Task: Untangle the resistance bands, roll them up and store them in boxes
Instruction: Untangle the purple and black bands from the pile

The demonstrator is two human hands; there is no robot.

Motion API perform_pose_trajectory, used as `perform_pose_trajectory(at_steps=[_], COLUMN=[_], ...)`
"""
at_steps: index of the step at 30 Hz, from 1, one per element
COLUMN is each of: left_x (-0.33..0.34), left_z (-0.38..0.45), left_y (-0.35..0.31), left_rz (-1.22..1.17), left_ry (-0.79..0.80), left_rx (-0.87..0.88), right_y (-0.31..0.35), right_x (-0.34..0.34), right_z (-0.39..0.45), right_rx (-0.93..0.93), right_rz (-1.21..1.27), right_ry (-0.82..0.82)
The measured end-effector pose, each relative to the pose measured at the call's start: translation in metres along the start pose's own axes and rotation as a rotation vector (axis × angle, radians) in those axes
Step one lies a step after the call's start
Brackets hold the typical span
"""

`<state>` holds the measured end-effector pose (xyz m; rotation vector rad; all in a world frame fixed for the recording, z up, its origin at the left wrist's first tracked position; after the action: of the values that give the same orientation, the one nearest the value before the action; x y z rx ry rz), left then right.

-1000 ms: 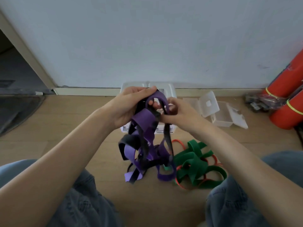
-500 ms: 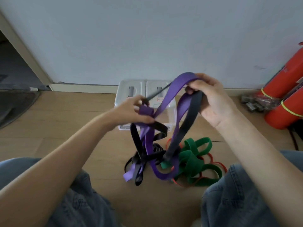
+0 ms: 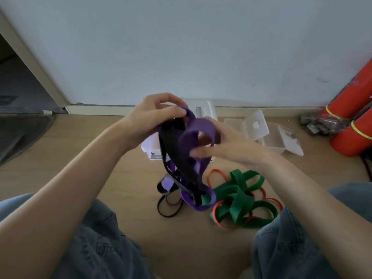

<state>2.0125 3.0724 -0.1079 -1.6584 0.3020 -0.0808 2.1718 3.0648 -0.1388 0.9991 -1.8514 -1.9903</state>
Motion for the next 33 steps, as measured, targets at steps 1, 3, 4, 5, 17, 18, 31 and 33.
perform_pose_trajectory(at_steps=[1, 3, 4, 5, 17, 18, 31, 33], left_x=[-0.004, -0.009, -0.008, -0.005, 0.039, 0.045, 0.010, 0.007], left_z=[0.000, 0.002, 0.003, 0.004, -0.005, -0.007, -0.009, -0.011], left_y=[-0.001, 0.007, 0.015, 0.024, 0.058, 0.059, 0.007, 0.003], left_rz=[-0.014, 0.028, 0.059, 0.075, -0.160, -0.090, 0.311, 0.328], left_ry=[-0.003, 0.013, 0.026, 0.053, 0.395, 0.376, 0.159, 0.162], left_rx=[0.013, -0.006, -0.044, -0.097, -0.332, -0.324, -0.092, -0.077], right_y=[0.004, 0.005, 0.005, 0.005, 0.014, 0.007, 0.000, 0.000], right_x=[-0.004, -0.014, -0.017, -0.018, -0.043, -0.042, -0.012, 0.000], right_z=[0.001, 0.001, 0.001, 0.002, -0.003, -0.003, -0.001, 0.003], right_rx=[-0.018, -0.003, 0.006, 0.015, 0.063, 0.103, 0.051, 0.032], right_rz=[0.030, 0.091, 0.129, 0.169, 0.921, 0.922, -0.092, -0.044], right_ry=[-0.095, -0.257, -0.288, -0.298, -0.642, -0.692, 0.047, 0.120])
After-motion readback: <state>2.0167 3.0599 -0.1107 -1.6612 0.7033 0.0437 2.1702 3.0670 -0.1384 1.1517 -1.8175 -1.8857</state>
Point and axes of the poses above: each hand's wrist, its own z-axis towards the middle knuckle, its own x-axis out of the palm, y = z × x, the point moved 5 cm from there along z, towards the middle knuckle, and after that the axes turned 5 degrees about -x, right-handed, at the moved point
